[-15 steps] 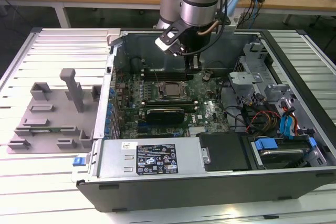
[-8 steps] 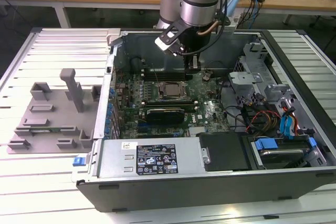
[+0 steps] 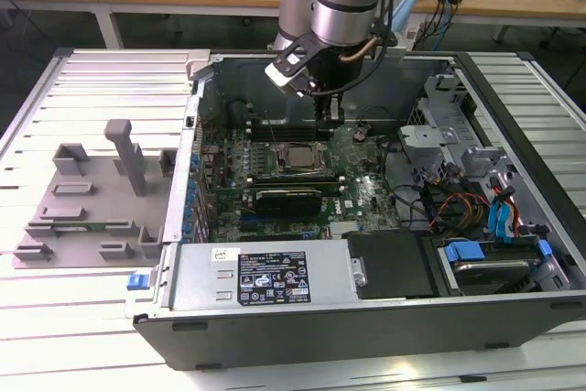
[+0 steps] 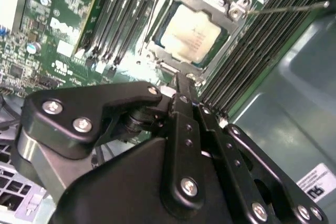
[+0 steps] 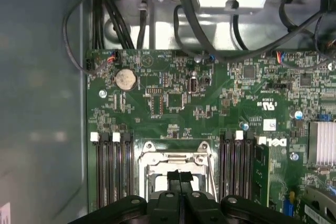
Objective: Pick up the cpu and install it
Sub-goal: 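Close the cpu cover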
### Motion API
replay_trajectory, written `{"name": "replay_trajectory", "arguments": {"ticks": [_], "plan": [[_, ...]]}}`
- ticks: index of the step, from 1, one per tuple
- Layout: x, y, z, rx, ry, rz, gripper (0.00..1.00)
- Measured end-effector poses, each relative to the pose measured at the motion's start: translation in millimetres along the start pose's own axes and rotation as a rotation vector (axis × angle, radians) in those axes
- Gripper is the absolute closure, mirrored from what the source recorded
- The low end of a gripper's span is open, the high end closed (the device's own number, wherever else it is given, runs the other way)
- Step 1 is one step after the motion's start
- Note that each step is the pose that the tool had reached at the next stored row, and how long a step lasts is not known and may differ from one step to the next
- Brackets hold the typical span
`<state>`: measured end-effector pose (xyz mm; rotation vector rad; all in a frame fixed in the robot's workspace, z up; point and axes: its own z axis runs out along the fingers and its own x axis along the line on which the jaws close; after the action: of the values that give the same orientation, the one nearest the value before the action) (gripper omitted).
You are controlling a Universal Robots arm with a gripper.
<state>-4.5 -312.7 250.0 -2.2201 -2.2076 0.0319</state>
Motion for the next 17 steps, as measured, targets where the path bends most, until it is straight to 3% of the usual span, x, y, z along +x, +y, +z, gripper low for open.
{"name": "replay_trajectory", "arguments": {"ticks": [6,7,10,13,17], "plan": [[-1.2,-13.2,2.9,-0.0019,0.0,0.0,0.89],[-2.9,-18.7,4.1,-0.0028,0.0001,0.0,0.89],[-3.0,-19.0,4.1,-0.0027,-0.0001,-0.004,0.89],[-3.0,-19.0,4.1,-0.0034,-0.0028,-0.091,0.89],[-3.0,-19.0,4.1,-0.0039,-0.0051,-0.17,0.89]]}}
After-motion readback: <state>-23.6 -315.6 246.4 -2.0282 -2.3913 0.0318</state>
